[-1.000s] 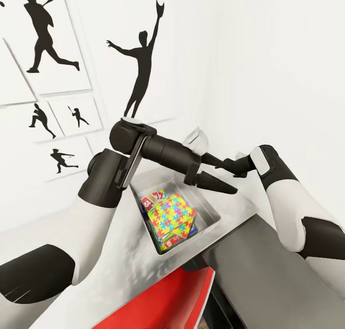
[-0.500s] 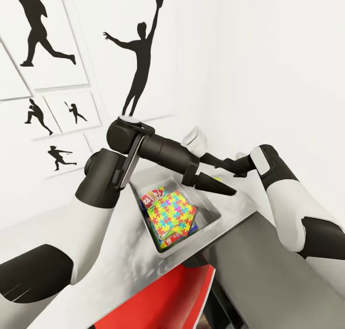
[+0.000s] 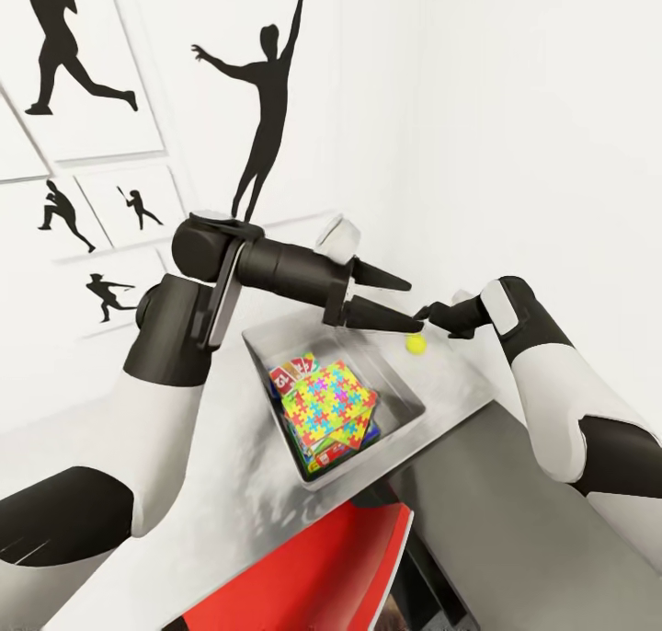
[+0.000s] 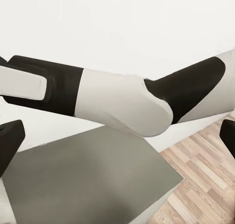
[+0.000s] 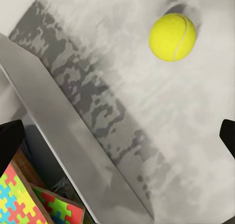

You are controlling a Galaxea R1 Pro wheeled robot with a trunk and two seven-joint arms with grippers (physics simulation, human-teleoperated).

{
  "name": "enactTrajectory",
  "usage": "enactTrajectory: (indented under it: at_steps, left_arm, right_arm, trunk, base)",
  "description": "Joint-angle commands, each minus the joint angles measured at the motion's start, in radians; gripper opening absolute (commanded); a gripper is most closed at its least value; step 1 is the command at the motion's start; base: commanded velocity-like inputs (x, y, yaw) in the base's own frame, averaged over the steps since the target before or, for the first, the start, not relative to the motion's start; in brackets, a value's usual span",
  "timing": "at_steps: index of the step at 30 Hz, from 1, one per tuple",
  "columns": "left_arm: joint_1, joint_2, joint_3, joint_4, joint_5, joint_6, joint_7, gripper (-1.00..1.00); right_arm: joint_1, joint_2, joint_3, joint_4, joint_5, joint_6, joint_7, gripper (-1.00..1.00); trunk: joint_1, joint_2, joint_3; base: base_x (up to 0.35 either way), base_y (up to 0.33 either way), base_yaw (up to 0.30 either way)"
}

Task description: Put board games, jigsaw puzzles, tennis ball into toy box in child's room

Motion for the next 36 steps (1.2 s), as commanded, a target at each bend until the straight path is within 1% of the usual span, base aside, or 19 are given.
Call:
enactTrajectory:
  at_steps: [1, 13, 18, 22, 30, 36]
  left_arm:
    - [-0.004, 0.000, 0.002, -0.001, -0.004, 0.011, -0.006, 1.00]
    - [-0.021, 0.002, 0.011, -0.011, 0.000, 0.011, -0.009, 1.00]
    - [-0.046, 0.004, 0.015, -0.012, 0.000, 0.011, -0.010, 1.00]
    - [-0.083, 0.003, 0.017, -0.011, -0.001, 0.011, -0.010, 1.00]
    - [-0.189, 0.001, 0.016, -0.005, -0.005, 0.011, -0.011, 1.00]
    - [-0.207, 0.000, 0.015, -0.003, -0.008, 0.011, -0.011, 1.00]
  right_arm:
    - [-0.001, 0.000, -0.002, -0.001, -0.008, 0.004, -0.006, 1.00]
    - [-0.001, 0.000, -0.002, -0.002, -0.008, 0.002, -0.006, 1.00]
    - [0.000, 0.000, -0.002, -0.002, -0.008, 0.002, -0.006, 1.00]
    - [-0.001, -0.001, -0.002, -0.002, -0.008, 0.002, -0.006, 1.00]
    - [0.000, -0.006, -0.002, -0.002, -0.008, 0.002, -0.006, 1.00]
    - [0.000, -0.006, -0.003, -0.002, -0.008, 0.002, -0.006, 1.00]
  trunk:
    - [0.001, -0.002, -0.004]
    - [0.001, -0.002, -0.023]
    - [0.001, -0.002, -0.031]
    - [0.001, -0.002, -0.037]
    - [0.001, -0.002, -0.050]
    - [0.001, -0.002, -0.060]
  base:
    - [0.000, 0.000, 0.000]
    - [0.000, 0.000, 0.000]
    - [0.000, 0.000, 0.000]
    - [0.000, 0.000, 0.000]
    - [0.000, 0.000, 0.000]
    - [0.000, 0.000, 0.000]
